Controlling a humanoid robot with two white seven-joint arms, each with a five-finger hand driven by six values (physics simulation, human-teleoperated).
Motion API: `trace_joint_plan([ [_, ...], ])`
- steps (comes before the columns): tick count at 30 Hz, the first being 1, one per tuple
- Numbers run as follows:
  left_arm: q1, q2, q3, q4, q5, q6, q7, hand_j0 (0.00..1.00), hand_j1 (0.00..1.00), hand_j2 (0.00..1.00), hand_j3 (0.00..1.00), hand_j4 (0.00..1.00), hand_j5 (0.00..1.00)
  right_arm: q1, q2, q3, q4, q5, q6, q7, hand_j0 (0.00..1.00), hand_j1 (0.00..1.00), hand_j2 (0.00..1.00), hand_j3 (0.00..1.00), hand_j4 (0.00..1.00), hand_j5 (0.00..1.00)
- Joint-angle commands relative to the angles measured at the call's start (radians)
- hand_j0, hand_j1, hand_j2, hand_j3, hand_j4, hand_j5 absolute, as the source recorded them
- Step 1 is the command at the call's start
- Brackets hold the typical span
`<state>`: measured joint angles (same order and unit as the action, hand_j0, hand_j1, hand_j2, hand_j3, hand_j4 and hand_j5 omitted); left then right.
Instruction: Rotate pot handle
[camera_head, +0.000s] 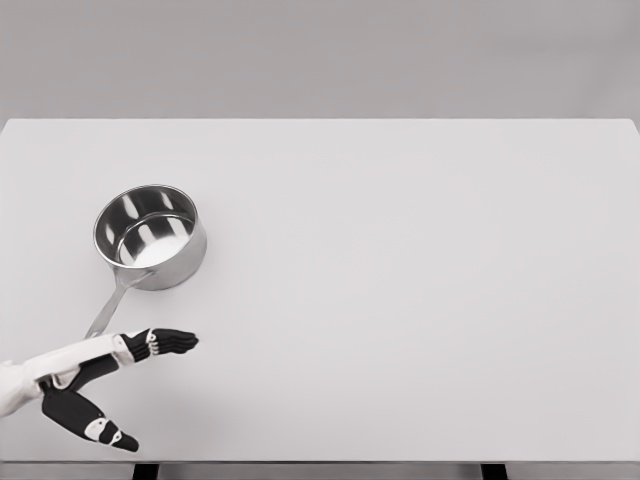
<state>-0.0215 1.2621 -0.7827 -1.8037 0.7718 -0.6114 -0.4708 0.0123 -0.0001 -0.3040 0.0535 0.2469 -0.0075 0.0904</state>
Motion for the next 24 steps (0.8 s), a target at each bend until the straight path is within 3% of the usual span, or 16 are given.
trace_joint_plan([
  [1,0.000,0.005,0.003,0.000,0.007,0.001,0.017,1.00,1.00,1.00,1.00,1.00,1.00,0.000,0.000,0.000,0.000,0.000,0.000,0.000,1.00,1.00,1.00,1.00,1.00,1.00],
  [14,0.015,0.005,0.007,0.001,0.004,0.001,0.077,1.00,1.00,1.00,1.00,1.00,1.00,0.000,0.000,-0.001,0.000,0.000,0.000,0.000,1.00,1.00,1.00,1.00,1.00,1.00],
  [17,0.044,0.010,0.011,0.001,0.004,0.001,0.143,1.00,1.00,1.00,1.00,1.00,1.00,0.000,0.000,0.000,0.000,0.000,0.000,0.000,1.00,1.00,1.00,1.00,1.00,1.00],
  [24,0.071,0.020,0.013,0.010,0.004,0.001,0.162,1.00,1.00,1.00,1.00,1.00,1.00,0.000,0.000,0.000,0.000,0.000,0.000,0.000,1.00,1.00,1.00,1.00,1.00,1.00],
])
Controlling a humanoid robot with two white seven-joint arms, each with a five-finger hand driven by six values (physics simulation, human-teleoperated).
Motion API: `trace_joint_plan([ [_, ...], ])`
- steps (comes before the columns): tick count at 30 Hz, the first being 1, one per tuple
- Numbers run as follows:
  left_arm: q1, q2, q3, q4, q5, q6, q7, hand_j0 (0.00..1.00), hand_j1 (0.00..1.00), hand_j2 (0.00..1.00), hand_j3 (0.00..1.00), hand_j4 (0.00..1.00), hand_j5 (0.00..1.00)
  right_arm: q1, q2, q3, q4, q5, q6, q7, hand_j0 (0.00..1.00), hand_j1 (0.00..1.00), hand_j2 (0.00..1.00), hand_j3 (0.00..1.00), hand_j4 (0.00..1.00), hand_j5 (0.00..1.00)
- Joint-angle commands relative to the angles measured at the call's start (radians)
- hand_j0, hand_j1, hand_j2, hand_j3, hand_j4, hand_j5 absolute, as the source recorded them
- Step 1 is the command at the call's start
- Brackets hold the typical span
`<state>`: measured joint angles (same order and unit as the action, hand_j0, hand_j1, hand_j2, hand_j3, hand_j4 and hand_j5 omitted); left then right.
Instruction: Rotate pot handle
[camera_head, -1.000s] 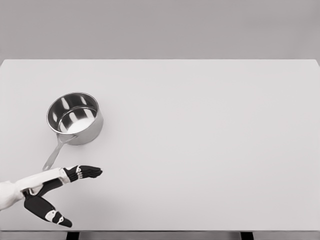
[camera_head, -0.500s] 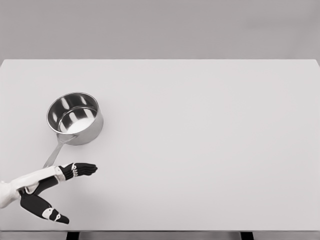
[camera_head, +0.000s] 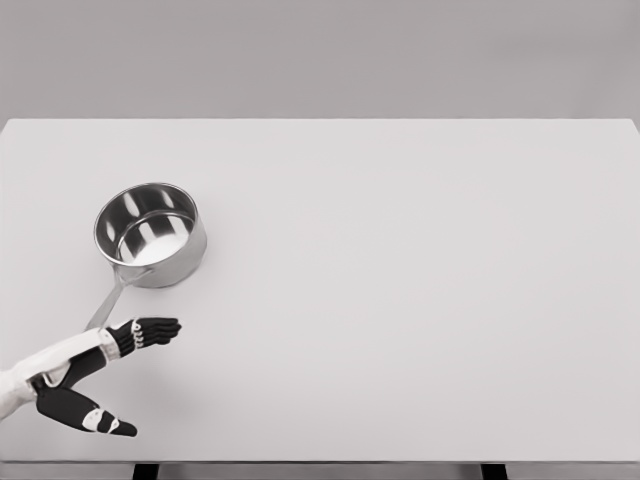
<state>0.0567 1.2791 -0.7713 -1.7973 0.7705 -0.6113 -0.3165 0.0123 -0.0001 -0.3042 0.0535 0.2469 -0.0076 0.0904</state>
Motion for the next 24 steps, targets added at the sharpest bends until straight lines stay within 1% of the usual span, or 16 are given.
trace_joint_plan([
  [1,0.002,0.003,0.001,0.004,0.006,0.000,0.020,1.00,1.00,1.00,1.00,1.00,1.00,0.000,0.000,-0.001,0.000,0.000,0.000,0.000,1.00,1.00,1.00,1.00,1.00,1.00],
  [3,0.005,0.006,0.003,0.010,0.006,0.000,0.034,1.00,1.00,1.00,1.00,1.00,1.00,0.000,0.000,-0.001,0.000,0.000,0.001,0.000,1.00,1.00,1.00,1.00,1.00,1.00],
  [12,0.005,0.039,0.003,0.058,0.006,0.000,0.036,1.00,1.00,1.00,1.00,1.00,1.00,0.000,0.000,-0.001,0.000,0.000,0.000,0.000,1.00,1.00,1.00,1.00,1.00,1.00],
  [19,0.003,0.075,0.003,0.073,0.004,0.000,0.036,1.00,1.00,1.00,1.00,1.00,1.00,0.000,0.000,0.000,0.000,0.000,0.001,0.000,1.00,1.00,1.00,1.00,1.00,1.00],
  [24,0.002,0.097,0.024,0.075,0.003,0.000,0.036,1.00,1.00,1.00,1.00,1.00,1.00,0.000,0.000,-0.001,0.000,0.000,0.000,0.000,1.00,1.00,1.00,1.00,1.00,1.00],
])
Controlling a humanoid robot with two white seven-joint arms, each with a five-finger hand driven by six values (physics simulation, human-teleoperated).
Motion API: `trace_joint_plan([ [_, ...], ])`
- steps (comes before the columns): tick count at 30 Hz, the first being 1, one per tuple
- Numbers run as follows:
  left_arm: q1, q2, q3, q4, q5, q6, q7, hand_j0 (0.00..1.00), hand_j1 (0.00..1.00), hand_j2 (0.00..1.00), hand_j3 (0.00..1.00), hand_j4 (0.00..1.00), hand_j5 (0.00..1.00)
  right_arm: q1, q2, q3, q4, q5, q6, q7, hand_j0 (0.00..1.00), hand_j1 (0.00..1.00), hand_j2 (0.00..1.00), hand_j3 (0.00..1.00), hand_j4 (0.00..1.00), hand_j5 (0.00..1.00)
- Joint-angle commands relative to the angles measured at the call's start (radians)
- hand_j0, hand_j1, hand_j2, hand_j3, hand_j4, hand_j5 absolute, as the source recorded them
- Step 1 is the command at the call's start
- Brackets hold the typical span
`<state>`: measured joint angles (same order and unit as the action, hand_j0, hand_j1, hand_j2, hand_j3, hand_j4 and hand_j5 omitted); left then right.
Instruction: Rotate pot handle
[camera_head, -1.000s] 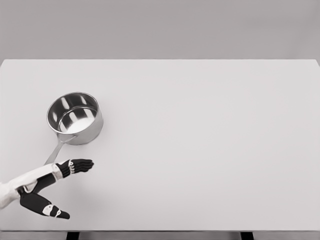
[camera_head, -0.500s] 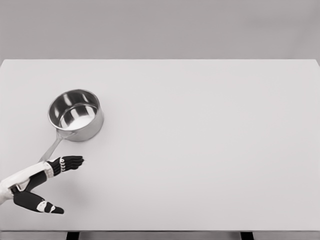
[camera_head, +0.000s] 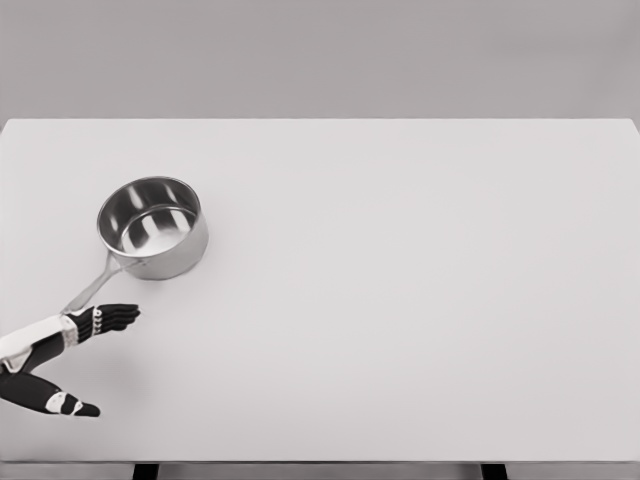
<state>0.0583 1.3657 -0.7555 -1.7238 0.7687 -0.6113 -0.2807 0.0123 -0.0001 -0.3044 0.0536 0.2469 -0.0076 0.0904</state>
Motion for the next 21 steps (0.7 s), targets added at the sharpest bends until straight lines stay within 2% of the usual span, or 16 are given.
trace_joint_plan([
  [1,0.000,0.012,0.012,0.007,0.003,0.000,0.000,1.00,1.00,1.00,1.00,1.00,1.00,0.000,0.000,0.001,0.000,0.000,0.001,0.000,1.00,1.00,1.00,1.00,1.00,1.00],
  [12,0.002,0.032,0.016,0.046,-0.034,0.000,0.000,1.00,1.00,1.00,1.00,1.00,1.00,0.000,0.000,-0.001,0.000,0.000,0.000,0.000,1.00,1.00,1.00,1.00,1.00,1.00],
  [17,0.008,0.032,0.013,0.029,-0.052,0.000,0.000,1.00,1.00,1.00,1.00,1.00,1.00,0.000,0.000,0.001,0.000,0.000,0.000,0.000,1.00,1.00,1.00,1.00,1.00,1.00],
  [21,0.025,0.064,0.013,-0.036,-0.046,0.000,0.005,1.00,1.00,1.00,1.00,1.00,1.00,0.000,0.000,0.001,0.000,0.000,0.000,0.000,1.00,1.00,1.00,1.00,1.00,1.00],
])
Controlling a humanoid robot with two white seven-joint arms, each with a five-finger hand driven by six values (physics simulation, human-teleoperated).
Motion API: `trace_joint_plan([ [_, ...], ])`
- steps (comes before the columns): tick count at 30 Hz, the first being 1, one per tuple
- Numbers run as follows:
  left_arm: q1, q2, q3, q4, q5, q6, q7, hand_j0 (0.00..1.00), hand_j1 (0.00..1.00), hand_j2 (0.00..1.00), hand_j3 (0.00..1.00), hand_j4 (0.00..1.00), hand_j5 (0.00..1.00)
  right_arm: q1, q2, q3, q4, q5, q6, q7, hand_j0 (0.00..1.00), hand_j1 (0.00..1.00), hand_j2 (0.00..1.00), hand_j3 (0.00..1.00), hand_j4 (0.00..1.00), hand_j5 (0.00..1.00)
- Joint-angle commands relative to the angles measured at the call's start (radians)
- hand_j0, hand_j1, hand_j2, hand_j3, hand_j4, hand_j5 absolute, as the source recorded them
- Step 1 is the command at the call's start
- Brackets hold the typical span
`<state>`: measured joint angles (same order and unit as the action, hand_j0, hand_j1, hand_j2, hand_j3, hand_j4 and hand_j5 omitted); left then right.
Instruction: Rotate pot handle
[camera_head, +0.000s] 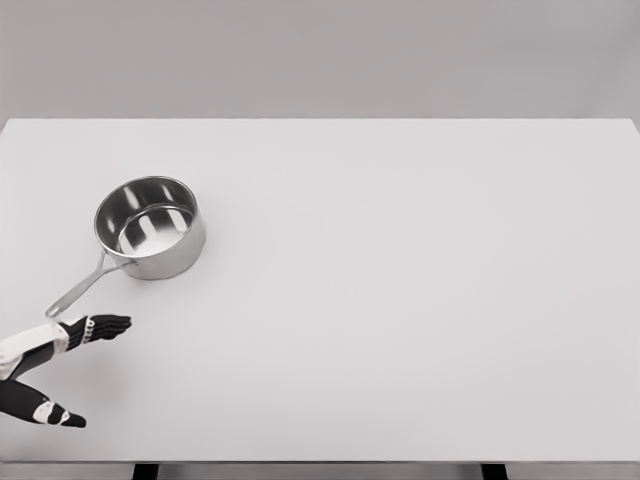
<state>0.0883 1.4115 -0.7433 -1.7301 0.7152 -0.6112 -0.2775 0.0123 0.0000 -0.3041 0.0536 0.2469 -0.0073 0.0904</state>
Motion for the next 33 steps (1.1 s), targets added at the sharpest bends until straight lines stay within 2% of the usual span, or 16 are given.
trace_joint_plan([
  [1,-0.001,0.032,0.001,-0.058,0.007,0.000,0.029,1.00,1.00,1.00,1.00,1.00,1.00,0.000,0.000,0.000,0.000,0.000,0.000,0.000,1.00,1.00,1.00,1.00,1.00,1.00],
  [2,0.001,0.043,-0.001,-0.071,0.004,0.000,0.058,1.00,1.00,1.00,1.00,1.00,1.00,0.000,0.000,0.000,0.000,0.000,0.001,0.000,1.00,1.00,1.00,1.00,1.00,1.00],
  [6,-0.005,0.063,0.022,-0.072,0.006,0.000,0.064,1.00,1.00,1.00,1.00,1.00,1.00,0.000,0.000,0.000,0.000,0.000,0.000,0.000,1.00,1.00,1.00,1.00,1.00,1.00],
  [9,-0.005,0.063,0.044,-0.072,0.006,0.094,0.066,1.00,1.00,1.00,1.00,1.00,1.00,0.000,0.000,0.000,0.000,0.000,0.000,0.000,1.00,1.00,1.00,1.00,1.00,1.00],
  [14,-0.009,0.066,0.042,-0.072,0.006,0.222,0.066,1.00,1.00,1.00,1.00,1.00,1.00,0.000,0.000,0.000,0.000,0.000,0.001,0.000,1.00,1.00,1.00,1.00,1.00,1.00],
  [28,-0.007,0.109,0.082,-0.071,0.001,0.235,0.066,1.00,1.00,1.00,1.00,1.00,1.00,0.000,0.000,0.000,0.000,0.000,0.000,0.000,1.00,1.00,1.00,1.00,1.00,1.00],
  [33,-0.010,0.109,0.111,-0.071,-0.005,0.297,0.066,1.00,1.00,1.00,1.00,1.00,1.00,0.000,0.000,0.000,0.000,0.000,0.001,0.000,1.00,1.00,1.00,1.00,1.00,1.00],
])
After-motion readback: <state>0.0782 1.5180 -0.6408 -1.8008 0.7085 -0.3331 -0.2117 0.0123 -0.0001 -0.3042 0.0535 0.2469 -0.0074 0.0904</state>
